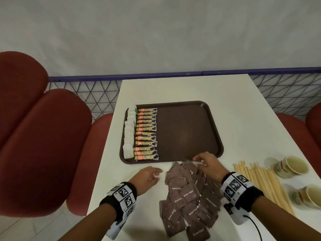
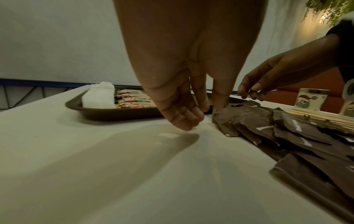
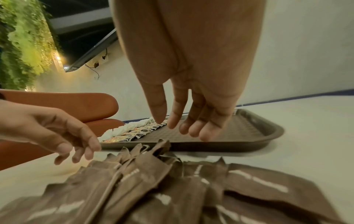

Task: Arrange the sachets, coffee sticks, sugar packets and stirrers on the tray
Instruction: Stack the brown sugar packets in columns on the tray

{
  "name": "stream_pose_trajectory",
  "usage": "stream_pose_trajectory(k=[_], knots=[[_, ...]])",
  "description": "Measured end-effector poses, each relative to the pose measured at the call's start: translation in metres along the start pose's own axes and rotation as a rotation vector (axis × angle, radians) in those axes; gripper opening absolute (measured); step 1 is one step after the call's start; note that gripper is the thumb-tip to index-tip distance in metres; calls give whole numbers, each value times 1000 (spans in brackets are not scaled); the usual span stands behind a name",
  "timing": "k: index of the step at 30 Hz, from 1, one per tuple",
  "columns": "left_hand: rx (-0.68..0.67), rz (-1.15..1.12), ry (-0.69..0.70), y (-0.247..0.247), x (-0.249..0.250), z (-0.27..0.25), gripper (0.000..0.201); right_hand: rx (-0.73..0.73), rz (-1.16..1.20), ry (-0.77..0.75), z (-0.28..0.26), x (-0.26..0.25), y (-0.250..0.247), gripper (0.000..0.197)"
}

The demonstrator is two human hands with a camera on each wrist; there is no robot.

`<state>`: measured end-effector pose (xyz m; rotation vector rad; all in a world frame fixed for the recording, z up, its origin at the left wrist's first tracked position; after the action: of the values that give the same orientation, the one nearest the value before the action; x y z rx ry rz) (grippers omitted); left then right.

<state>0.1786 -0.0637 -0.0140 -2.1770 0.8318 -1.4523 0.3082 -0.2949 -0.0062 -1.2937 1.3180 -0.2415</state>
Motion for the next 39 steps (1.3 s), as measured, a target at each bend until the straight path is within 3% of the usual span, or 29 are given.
stream_pose_trajectory(k=[7,15,22,30,39], knots=[[-14,-72,-108,30,22,19,65,-67,-145,98,-23,11,1,44],[-14,-22,-125,39,33,30,67,-138,-21,98,-15,-21,28,71],[-26,-81,-149,38,27,26,86,-104,-136,134,-8,-26,27,76],[-23,-46,-126,42,29,30,72,-123,-155,103,-6,-44,42,66],[5,-115,-94,43,29,32,56,-277,-224,15,1,-52,40,67]])
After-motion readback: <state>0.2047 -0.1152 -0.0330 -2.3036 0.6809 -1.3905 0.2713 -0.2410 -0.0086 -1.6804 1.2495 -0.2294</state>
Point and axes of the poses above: each hand's wrist, its own z-axis towards the middle knuckle, its own y-axis out of the palm, x = y × z, the point moved 1 cm from there along z, towards the middle knuckle, and after that the axes turned 4 degrees about -z, right-handed, at the moved point
